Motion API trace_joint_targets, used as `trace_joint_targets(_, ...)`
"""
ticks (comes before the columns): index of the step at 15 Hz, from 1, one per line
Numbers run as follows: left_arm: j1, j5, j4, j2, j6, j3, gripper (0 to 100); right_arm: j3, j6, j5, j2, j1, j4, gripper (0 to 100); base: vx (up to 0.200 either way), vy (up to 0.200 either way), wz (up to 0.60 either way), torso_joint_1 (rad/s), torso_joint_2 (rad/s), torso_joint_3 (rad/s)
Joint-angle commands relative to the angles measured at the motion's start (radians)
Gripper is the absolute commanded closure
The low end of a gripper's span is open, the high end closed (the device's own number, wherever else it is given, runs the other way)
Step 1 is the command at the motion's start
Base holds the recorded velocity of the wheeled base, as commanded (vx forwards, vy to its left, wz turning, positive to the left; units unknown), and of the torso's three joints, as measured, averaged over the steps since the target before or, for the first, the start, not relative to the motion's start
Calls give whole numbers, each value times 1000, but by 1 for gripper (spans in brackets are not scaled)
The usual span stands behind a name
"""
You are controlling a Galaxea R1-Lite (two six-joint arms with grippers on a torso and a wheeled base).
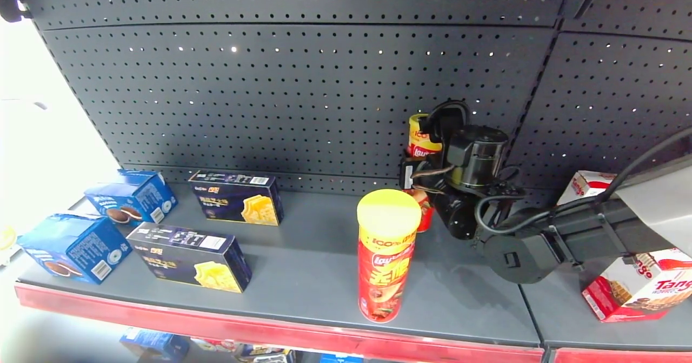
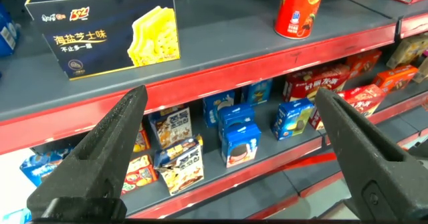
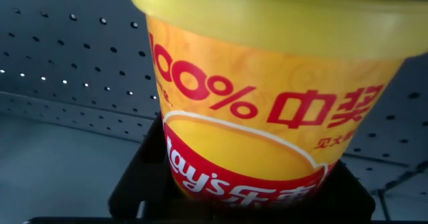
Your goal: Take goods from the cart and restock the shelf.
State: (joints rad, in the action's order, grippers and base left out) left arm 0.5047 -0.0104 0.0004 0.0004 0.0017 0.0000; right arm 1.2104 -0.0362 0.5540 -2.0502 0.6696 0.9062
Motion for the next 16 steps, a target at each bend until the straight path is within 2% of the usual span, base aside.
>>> trace_joint_targets(1,0,0,1,0,0,0,0,27,1,0,-36,1,7,100,0,0,0,0,0,0)
trace_joint_targets(5,0,0,0,0,0,0,0,87,-1,0,-84,2,7,100,0,0,0,0,0,0)
trace_joint_targets(16,0,0,0,0,0,0,0,129,-7,0,-137,-10,8,100,0,0,0,0,0,0)
